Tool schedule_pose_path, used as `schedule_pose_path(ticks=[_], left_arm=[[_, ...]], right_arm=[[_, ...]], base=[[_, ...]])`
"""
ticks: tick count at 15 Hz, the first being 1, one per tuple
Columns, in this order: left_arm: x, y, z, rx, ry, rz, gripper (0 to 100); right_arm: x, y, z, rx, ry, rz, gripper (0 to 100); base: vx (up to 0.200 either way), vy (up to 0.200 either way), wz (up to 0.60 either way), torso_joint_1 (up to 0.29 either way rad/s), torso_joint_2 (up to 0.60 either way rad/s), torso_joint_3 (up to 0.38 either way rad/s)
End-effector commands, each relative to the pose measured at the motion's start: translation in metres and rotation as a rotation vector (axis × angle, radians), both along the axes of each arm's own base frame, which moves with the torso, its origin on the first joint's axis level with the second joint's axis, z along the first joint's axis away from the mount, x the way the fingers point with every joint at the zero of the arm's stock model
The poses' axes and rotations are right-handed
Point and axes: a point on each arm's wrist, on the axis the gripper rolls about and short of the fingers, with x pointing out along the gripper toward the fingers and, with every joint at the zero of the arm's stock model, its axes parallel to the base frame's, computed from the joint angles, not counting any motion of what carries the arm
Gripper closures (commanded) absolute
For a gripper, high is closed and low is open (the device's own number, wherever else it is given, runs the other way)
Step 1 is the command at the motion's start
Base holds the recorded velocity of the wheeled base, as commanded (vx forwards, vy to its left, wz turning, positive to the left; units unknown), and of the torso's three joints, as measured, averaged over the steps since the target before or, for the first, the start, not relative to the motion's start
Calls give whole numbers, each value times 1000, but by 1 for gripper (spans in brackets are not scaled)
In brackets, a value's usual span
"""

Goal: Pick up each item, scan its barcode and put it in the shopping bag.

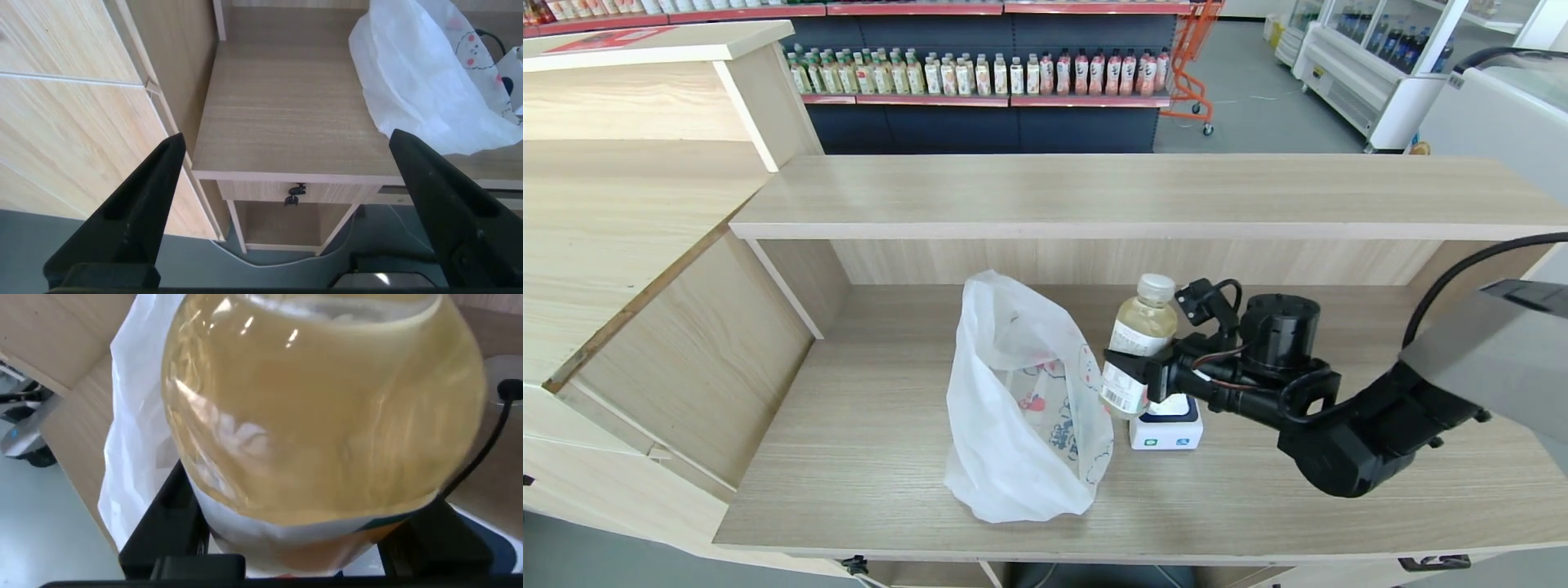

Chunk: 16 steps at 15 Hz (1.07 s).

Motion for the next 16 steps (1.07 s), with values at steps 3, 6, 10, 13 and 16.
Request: schedule_pose_path(ticks=[3, 6, 10, 13, 16], left_arm=[[0, 0, 0, -1, 0, 0, 0], [0, 0, 0, 1, 0, 2, 0], [0, 0, 0, 1, 0, 0, 0], [0, 0, 0, -1, 0, 0, 0], [0, 0, 0, -1, 1, 0, 0]], right_arm=[[29, 29, -37, -3, 29, 33, 100], [35, 58, -42, 22, 41, 84, 100], [41, 78, -57, 15, 26, 115, 100], [46, 84, -76, -76, -48, 134, 100], [51, 90, -82, -115, -110, 146, 100]], base=[[0, 0, 0, 0, 0, 0], [0, 0, 0, 0, 0, 0], [0, 0, 0, 0, 0, 0], [0, 0, 0, 0, 0, 0], [0, 0, 0, 0, 0, 0]])
